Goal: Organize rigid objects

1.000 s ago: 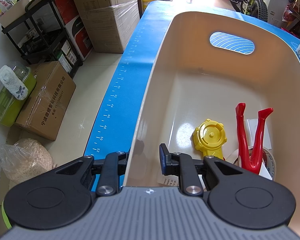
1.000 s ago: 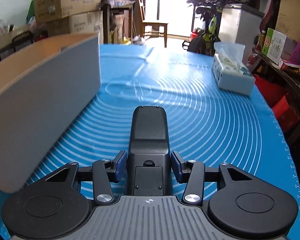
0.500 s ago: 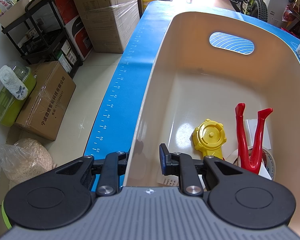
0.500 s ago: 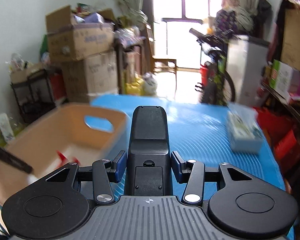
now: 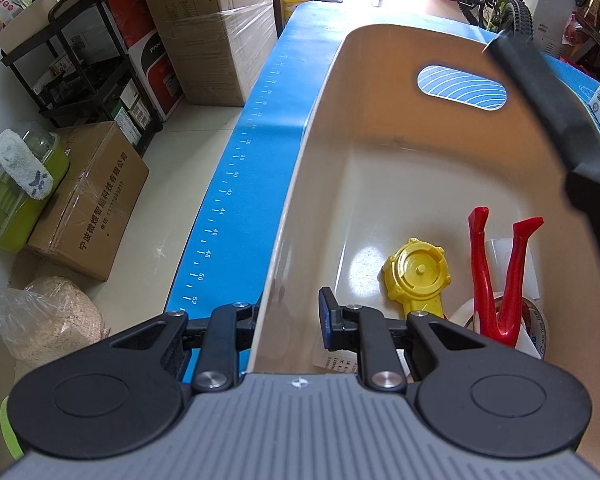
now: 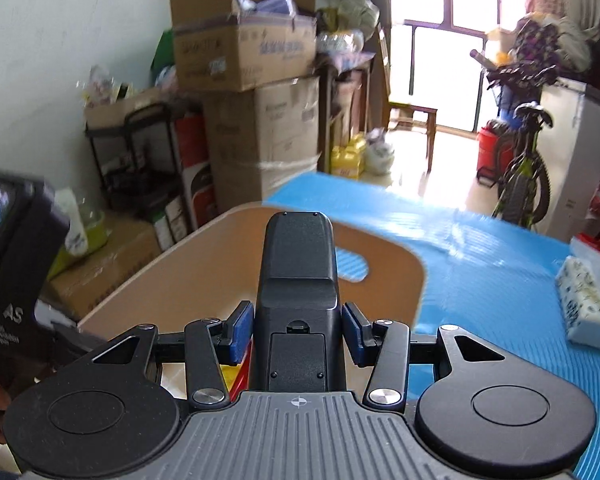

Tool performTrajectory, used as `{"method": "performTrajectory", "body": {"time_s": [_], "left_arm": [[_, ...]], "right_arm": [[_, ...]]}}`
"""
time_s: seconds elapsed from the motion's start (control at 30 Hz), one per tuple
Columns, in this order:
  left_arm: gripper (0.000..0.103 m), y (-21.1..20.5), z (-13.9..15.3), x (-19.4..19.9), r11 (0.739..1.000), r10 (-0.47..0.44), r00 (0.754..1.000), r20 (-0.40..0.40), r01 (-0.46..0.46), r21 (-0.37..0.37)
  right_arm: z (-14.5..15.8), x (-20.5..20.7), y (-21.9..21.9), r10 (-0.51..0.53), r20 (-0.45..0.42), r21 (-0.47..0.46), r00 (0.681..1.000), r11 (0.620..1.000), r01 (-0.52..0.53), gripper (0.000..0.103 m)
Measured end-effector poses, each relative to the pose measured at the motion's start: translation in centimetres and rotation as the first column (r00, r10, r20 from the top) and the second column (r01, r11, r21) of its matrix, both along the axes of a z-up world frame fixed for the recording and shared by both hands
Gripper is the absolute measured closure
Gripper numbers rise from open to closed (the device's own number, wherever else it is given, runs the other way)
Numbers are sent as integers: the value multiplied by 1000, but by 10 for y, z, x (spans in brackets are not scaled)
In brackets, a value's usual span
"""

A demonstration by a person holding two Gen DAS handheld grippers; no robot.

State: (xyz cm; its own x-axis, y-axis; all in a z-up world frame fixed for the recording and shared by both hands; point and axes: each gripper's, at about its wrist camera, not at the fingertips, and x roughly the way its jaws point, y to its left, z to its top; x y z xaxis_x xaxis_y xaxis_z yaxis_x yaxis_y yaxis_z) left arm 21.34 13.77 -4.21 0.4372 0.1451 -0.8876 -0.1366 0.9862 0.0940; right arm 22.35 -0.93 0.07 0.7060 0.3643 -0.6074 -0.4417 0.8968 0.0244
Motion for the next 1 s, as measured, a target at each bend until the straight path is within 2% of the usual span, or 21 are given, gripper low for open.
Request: {"method": "performTrajectory", "body": {"time_s": [0.3, 0.47, 0.63, 0.77, 0.83, 1.0], "left_arm": [[80, 1, 0, 0, 1000, 1, 1000, 0, -1, -1], [80, -1, 0, -1, 1000, 4, 1000, 0, -4, 0], [80, 2, 1, -1, 1000, 11, 1000, 3, -11, 0], [79, 5, 7, -3, 1000, 23, 999, 32, -23, -6], [73, 3, 12, -6, 1000, 20, 999, 46, -20, -3], [26, -2, 33, -16, 999, 44, 991, 128, -43, -9]], "right_arm": [[-27, 5, 25, 27, -147, -104, 989, 994, -42, 50], [-31, 4, 34, 38, -171, -158, 985, 985, -66, 49], [-27, 3, 34, 35, -177, -137, 984, 989, -60, 47], [-17, 1, 21, 15, -179, -58, 984, 998, -26, 34], [-9, -3, 13, 8, -162, -34, 987, 999, -13, 30], [14, -18, -10, -24, -122, 10, 992, 1000, 25, 12]]}}
